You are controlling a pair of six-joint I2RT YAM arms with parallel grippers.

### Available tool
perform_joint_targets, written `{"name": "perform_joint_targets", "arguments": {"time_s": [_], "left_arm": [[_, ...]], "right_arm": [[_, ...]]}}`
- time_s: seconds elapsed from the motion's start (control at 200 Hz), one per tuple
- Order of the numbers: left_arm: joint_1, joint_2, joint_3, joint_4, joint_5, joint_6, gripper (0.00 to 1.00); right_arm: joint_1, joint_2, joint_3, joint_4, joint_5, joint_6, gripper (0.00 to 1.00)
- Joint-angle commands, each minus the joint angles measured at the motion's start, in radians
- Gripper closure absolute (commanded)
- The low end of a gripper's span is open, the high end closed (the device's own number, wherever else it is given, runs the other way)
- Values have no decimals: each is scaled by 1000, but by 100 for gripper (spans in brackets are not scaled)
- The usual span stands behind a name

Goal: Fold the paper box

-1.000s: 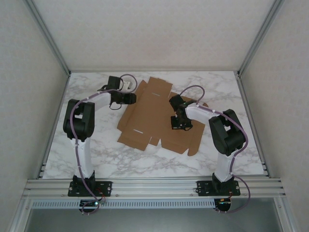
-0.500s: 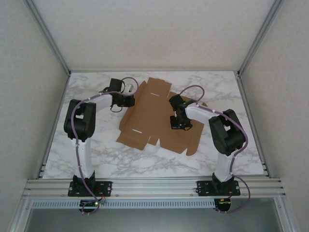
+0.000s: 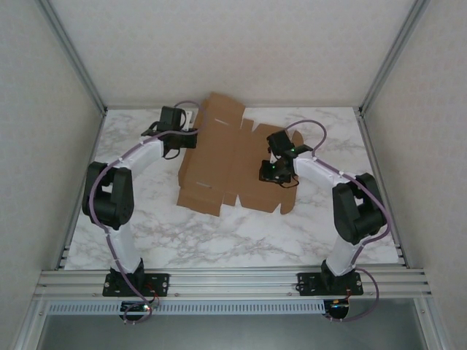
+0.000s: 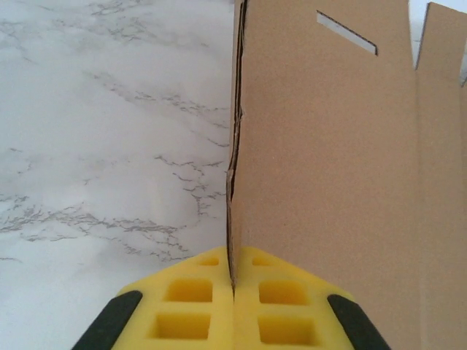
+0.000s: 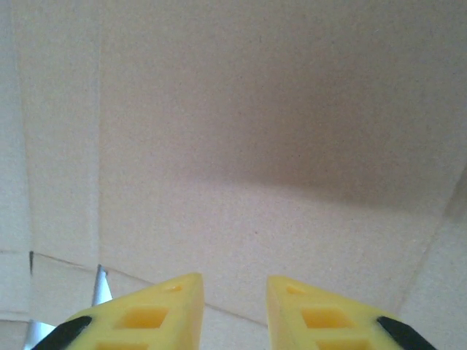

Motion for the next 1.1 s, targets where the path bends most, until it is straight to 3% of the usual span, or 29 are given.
{"name": "perform_joint_targets", "arguments": {"time_s": [0.0,0.17,0.315,0.441,0.591,1.091], "left_arm": [[-24,-18,5,-29,-50,6,100],[-27,-7,38,-56,-27,-12,100],[-43,57,159,-194,10,-93,100],[-55,81,222,-258,21,-145,100],[-70,114,291,-324,13,-187,100],[-197,204,509,-357,87,-405,100]], "right_arm": [[2,62,76,49,-132,63,76],[-11,194,189,73,-204,110,86],[-51,305,294,4,-193,138,95],[-74,352,365,-60,-139,80,97],[-81,429,419,-90,-201,37,99],[-68,467,349,-68,-177,24,100]]}}
